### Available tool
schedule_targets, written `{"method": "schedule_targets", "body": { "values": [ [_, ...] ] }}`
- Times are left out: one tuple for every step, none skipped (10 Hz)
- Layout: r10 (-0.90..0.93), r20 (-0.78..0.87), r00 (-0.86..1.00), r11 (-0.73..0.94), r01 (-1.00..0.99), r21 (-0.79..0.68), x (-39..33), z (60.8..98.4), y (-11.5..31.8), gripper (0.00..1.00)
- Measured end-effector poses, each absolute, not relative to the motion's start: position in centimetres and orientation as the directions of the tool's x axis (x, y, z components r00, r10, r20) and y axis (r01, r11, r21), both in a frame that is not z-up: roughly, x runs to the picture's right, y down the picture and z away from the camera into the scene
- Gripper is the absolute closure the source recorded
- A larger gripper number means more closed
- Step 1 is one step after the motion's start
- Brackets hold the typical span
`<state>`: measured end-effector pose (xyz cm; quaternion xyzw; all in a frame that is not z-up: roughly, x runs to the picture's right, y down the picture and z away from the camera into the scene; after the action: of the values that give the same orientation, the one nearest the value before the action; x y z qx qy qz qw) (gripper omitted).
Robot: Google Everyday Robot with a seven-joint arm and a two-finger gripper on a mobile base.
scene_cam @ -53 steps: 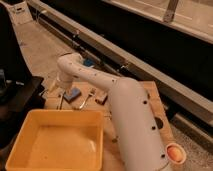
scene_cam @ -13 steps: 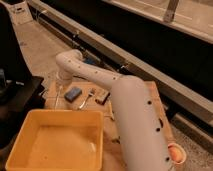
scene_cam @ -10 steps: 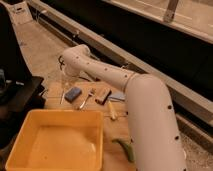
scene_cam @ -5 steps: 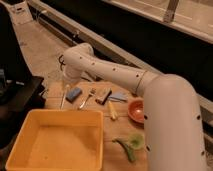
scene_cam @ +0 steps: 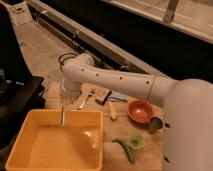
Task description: Wipe tray with brush
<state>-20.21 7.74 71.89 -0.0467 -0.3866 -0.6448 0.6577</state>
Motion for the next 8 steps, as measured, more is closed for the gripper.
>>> {"method": "schedule_targets", "body": {
  "values": [
    [-0.807,0.571,-0.151,0.157,0.878,0.453,-20.2,71.4,9.0,1.00],
    [-0.796,0.577,-0.184,0.149,0.864,0.481,-20.2,70.9,10.5,1.00],
    [-0.778,0.584,-0.234,0.138,0.842,0.522,-20.0,70.3,12.2,1.00],
    [-0.767,0.585,-0.264,0.132,0.827,0.547,-20.0,69.8,13.2,1.00],
    [-0.765,0.584,-0.272,0.130,0.822,0.554,-20.1,69.6,13.4,1.00],
    [-0.765,0.584,-0.272,0.130,0.822,0.554,-20.1,69.6,13.4,1.00],
    [-0.764,0.585,-0.272,0.132,0.822,0.554,-20.1,69.6,13.4,1.00],
    [-0.765,0.585,-0.271,0.132,0.822,0.553,-20.1,69.7,13.4,1.00]
  ]
}}
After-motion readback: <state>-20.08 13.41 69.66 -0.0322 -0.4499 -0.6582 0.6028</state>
